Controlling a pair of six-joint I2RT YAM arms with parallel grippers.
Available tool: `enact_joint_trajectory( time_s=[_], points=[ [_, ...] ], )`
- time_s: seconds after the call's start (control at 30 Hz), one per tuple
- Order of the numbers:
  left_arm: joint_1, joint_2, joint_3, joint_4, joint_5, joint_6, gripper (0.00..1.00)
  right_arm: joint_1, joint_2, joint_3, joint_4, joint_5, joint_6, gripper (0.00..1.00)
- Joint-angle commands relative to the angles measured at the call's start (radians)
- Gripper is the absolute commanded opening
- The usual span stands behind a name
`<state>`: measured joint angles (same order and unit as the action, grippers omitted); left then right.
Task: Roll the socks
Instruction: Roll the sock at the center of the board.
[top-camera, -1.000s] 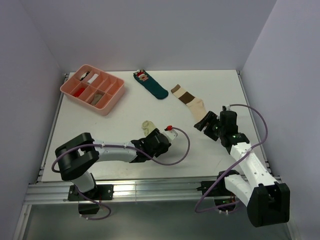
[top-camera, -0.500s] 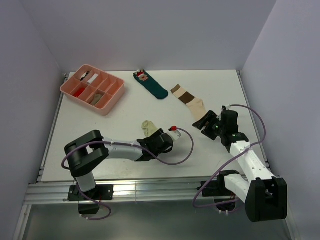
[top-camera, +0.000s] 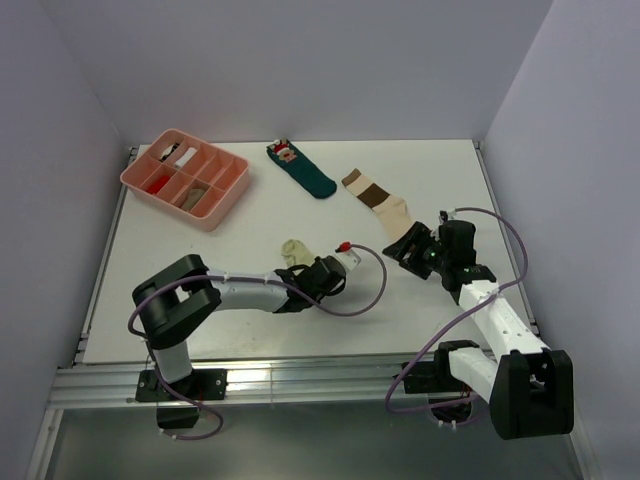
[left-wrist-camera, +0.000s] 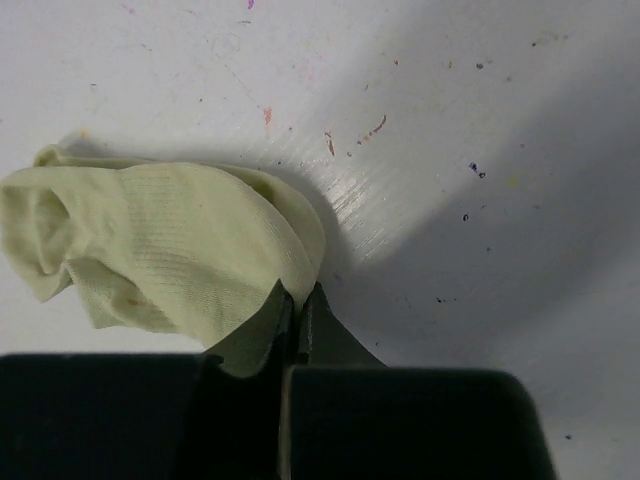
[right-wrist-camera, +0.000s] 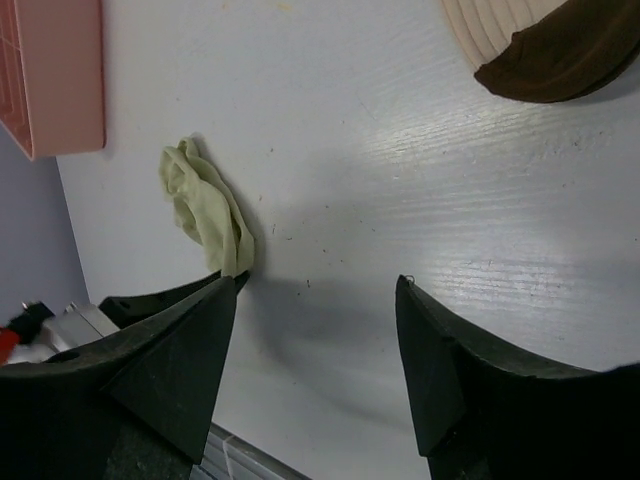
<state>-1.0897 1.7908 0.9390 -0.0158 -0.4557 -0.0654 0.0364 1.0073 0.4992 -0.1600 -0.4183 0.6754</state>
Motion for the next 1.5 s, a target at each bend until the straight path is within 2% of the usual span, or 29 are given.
enact_joint_trajectory(
  time_s=[0.0,0.07,0.37,0.57,0.73,0.9,1.13,1.23,1.27,1.33,1.37,1.47],
  points=[
    [0.069,-0.068,0.035,-0.03,0.231,-0.106,0.01,-0.006,-0.019,0.024,0.046,-0.045,-0.048,0.72],
    [0.132,-0.077,0.046,-0.041,0.364,-0.157,0.01,-0.003,-0.021,0.024,0.056,-0.053,-0.056,0.71],
    [0.296,-0.064,0.072,-0.038,0.705,-0.304,0.01,0.089,0.02,0.042,0.106,-0.008,-0.033,0.69],
    [0.369,-0.039,0.052,0.034,0.842,-0.422,0.01,0.213,0.099,0.067,0.152,0.084,0.042,0.68],
    [0.433,-0.025,-0.002,0.14,0.954,-0.548,0.01,0.286,0.197,0.088,0.189,0.147,0.173,0.63],
    [0.45,-0.001,-0.019,0.188,0.976,-0.603,0.01,0.384,0.322,0.165,0.139,0.202,0.256,0.62],
    [0.467,0.048,-0.045,0.26,1.006,-0.68,0.01,0.48,0.448,0.216,0.194,0.222,0.3,0.57],
    [0.49,0.059,-0.055,0.275,1.019,-0.708,0.01,0.494,0.491,0.213,0.218,0.225,0.305,0.5],
    [0.494,0.061,-0.057,0.277,1.02,-0.714,0.01,0.496,0.516,0.211,0.224,0.211,0.305,0.45],
    [0.507,0.067,-0.063,0.287,1.025,-0.732,0.01,0.497,0.537,0.205,0.237,0.197,0.314,0.42],
    [0.51,0.068,-0.066,0.292,1.029,-0.737,0.01,0.5,0.55,0.202,0.246,0.19,0.317,0.36],
    [0.522,0.079,-0.068,0.307,1.048,-0.754,0.01,0.507,0.571,0.19,0.27,0.179,0.326,0.31]
  ],
)
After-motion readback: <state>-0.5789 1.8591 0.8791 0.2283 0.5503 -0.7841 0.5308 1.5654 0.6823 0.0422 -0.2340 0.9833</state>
